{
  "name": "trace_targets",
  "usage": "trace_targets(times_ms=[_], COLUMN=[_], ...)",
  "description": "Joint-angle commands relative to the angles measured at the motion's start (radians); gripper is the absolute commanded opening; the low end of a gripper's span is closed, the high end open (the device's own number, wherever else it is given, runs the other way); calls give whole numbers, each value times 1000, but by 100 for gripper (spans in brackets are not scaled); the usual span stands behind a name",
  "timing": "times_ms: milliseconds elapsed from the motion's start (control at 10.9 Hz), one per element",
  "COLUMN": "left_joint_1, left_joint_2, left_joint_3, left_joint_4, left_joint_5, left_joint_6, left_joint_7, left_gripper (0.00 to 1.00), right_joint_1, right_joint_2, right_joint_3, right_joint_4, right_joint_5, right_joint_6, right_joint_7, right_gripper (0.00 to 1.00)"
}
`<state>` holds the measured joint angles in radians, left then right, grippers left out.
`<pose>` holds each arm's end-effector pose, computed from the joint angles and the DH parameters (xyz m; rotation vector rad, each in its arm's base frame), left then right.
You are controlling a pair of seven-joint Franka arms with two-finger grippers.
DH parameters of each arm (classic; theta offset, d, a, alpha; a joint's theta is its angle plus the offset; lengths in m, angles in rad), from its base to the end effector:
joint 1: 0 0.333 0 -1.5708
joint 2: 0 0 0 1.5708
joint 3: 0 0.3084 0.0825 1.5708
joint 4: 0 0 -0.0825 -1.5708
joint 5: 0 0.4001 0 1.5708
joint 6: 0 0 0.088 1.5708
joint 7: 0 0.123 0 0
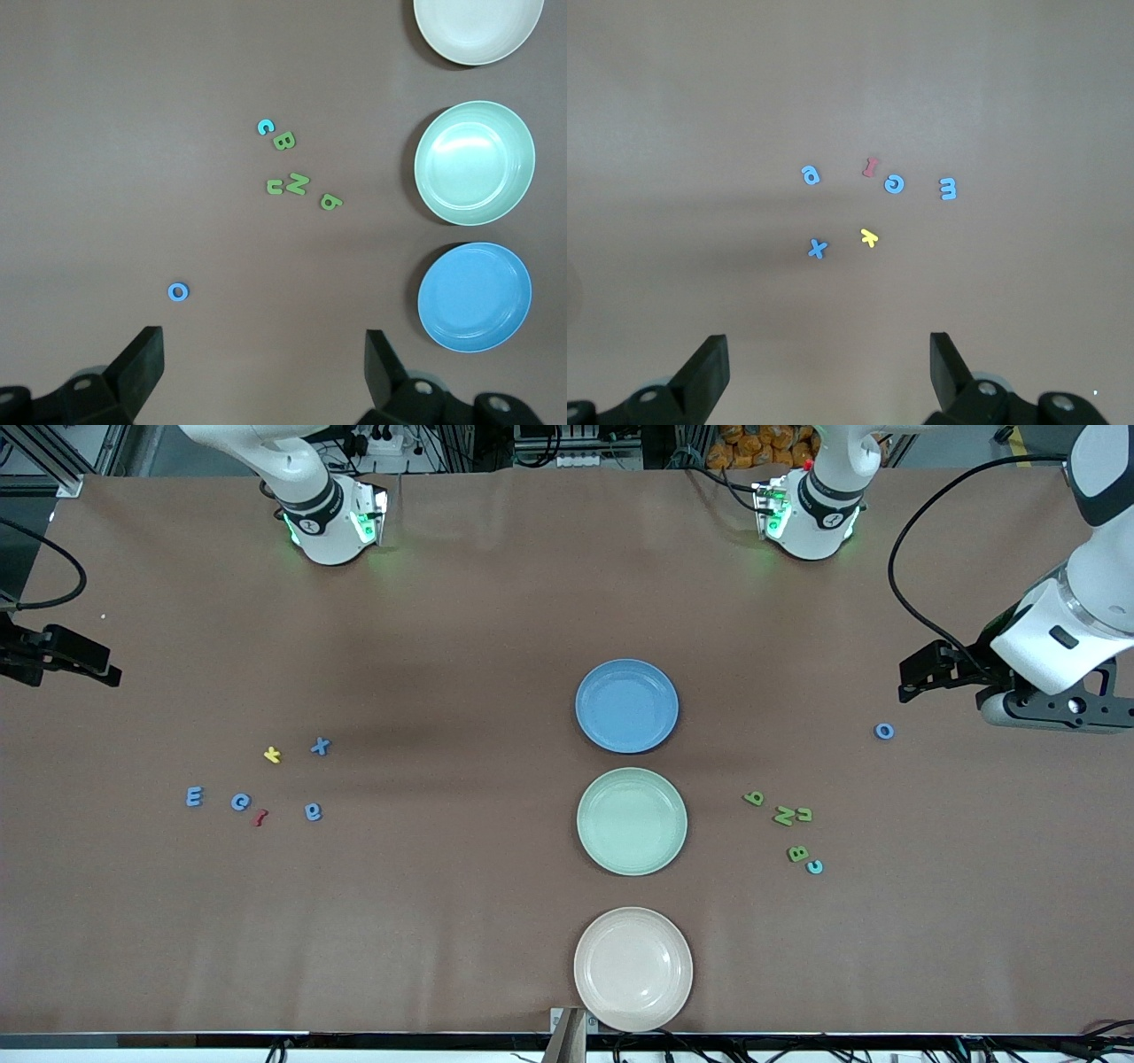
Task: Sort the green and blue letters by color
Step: 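Move both grippers from rest toward their groups of foam letters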
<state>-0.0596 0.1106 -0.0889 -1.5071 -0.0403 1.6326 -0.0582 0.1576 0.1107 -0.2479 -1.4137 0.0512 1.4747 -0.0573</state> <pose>0.6023 -0.0922 0.5728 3.0873 -0.1352 0.0156 0.5917 -0.0385 0.6060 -3.1132 0.0443 0.0693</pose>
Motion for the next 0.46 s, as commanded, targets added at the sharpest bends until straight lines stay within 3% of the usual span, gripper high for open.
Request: trace_targets(times_ms=[0,184,368], left_joint_1=[15,6,3], left_joint_2=[-8,-22,35], left_joint_3=[-2,-21,-26], left_joint_4=[-135,-318,-352], left_joint_5=[7,7,7], left_joint_6=[103,308,374], left_joint_7=[9,-3,-8], left_gripper=[100,100,100], right_joint_1=[13,13,13], right_joint_2=[-6,-6,-5], right_joint_3=[-7,-7,-7], right_joint_4=[-10,-10,-14], right_joint_5=[-19,-17,-17], right_joint_6=[4,4,13], right_joint_7=[-3,1,2], right_gripper=[100,100,100])
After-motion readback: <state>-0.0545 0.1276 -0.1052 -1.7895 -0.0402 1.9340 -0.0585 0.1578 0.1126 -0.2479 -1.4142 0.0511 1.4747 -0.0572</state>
